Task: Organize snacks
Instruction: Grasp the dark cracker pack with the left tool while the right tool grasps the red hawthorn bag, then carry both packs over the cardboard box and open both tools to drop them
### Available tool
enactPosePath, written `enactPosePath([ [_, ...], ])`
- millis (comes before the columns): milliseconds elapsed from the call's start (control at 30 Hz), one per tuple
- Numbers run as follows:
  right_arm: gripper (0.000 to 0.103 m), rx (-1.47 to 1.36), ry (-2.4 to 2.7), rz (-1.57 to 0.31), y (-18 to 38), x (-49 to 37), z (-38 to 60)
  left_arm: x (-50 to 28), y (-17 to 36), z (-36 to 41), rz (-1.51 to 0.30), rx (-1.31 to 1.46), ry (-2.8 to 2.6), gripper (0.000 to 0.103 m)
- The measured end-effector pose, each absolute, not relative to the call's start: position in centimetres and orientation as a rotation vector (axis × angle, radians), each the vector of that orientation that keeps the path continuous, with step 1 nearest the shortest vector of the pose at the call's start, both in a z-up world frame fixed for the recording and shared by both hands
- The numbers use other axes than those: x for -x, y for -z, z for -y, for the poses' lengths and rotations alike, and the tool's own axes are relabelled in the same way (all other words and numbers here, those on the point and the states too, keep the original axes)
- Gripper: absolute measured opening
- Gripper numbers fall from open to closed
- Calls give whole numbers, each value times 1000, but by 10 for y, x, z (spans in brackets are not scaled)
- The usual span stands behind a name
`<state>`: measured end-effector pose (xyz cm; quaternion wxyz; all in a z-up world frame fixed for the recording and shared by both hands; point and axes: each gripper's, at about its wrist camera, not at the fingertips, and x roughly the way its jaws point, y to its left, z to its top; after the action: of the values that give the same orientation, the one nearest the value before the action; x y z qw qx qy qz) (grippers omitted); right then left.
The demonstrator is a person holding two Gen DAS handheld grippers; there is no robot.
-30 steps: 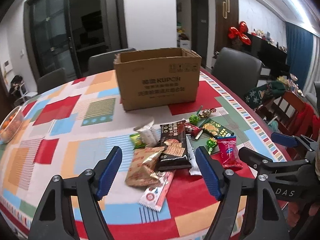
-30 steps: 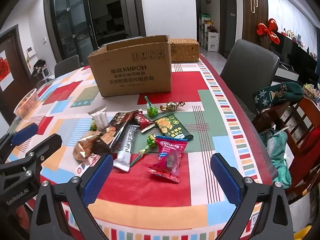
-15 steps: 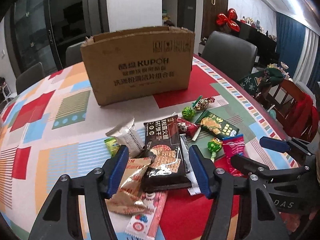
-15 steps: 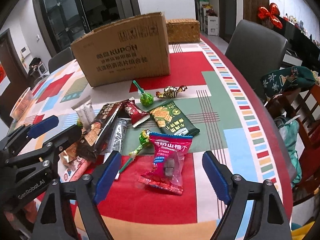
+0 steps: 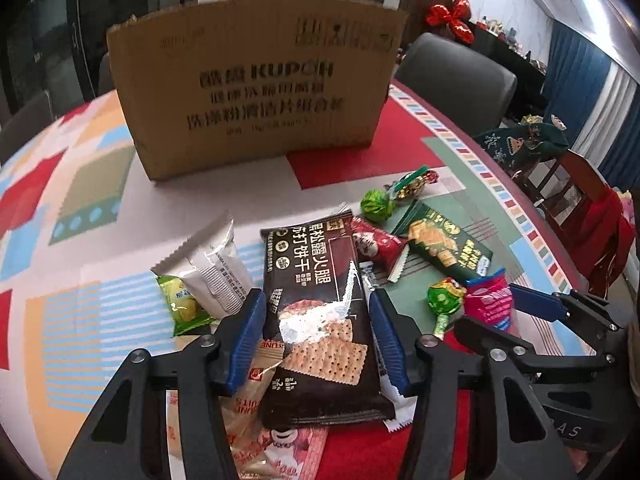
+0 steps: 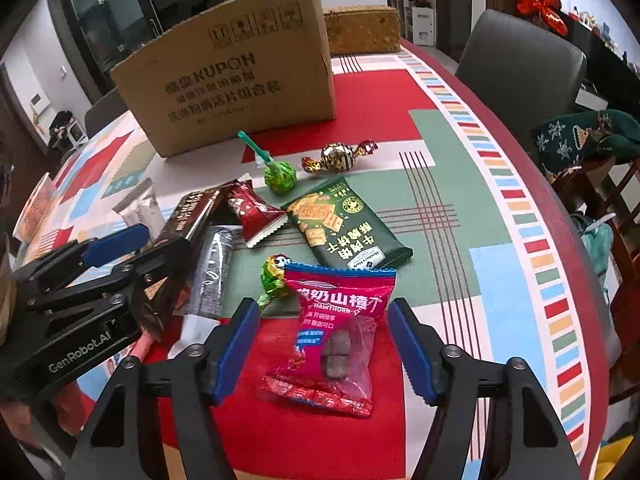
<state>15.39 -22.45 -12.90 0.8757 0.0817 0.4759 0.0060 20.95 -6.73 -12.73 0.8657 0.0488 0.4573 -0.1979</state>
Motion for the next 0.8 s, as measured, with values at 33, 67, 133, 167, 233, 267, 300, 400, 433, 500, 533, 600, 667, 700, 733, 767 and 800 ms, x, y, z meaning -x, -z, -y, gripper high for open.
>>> enactPosePath([
  [33,64,-172,-11,-999,131,-155,225,-211,129,67,-960,-96,414,54],
  [67,63,-172,-9,-1002,132,-157,225,-212,129,67,-961,-95,412,54],
  [133,60,-172,-8,-1007,134,-159,226,-215,131,66,-971,-86,417,54],
  [167,59,-172,-10,-1009,135,-160,227,-216,131,66,-977,-85,420,54],
  [233,57,-168,-10,-1008,135,-162,226,-220,135,64,-996,-73,421,56],
  [267,55,-165,-12,-1006,135,-162,226,-222,136,62,-1005,-59,418,56],
  [300,55,-161,-14,-1005,135,-163,225,-223,137,60,-1011,-47,415,56],
  [400,53,-149,-17,-1006,136,-165,223,-223,136,57,-1012,-30,419,50],
  [433,52,-147,-21,-1004,136,-166,222,-223,136,56,-1011,-27,420,50],
  [500,44,-148,-32,-999,135,-167,221,-222,135,56,-1010,-25,420,50],
  [533,43,-147,-42,-998,135,-167,220,-222,135,56,-1009,-21,420,49],
  [600,41,-142,-49,-994,134,-167,219,-220,132,57,-1003,-11,421,49],
  [667,41,-141,-54,-990,134,-166,218,-217,128,58,-986,-19,418,49],
  [700,40,-140,-56,-987,133,-166,218,-216,126,59,-980,-23,416,49],
  [733,40,-137,-58,-981,132,-165,218,-214,123,59,-971,-27,411,49],
  [767,40,-136,-60,-978,131,-165,218,-213,120,60,-965,-27,410,49],
  [800,39,-137,-63,-973,130,-165,218,-212,117,61,-959,-29,408,49],
])
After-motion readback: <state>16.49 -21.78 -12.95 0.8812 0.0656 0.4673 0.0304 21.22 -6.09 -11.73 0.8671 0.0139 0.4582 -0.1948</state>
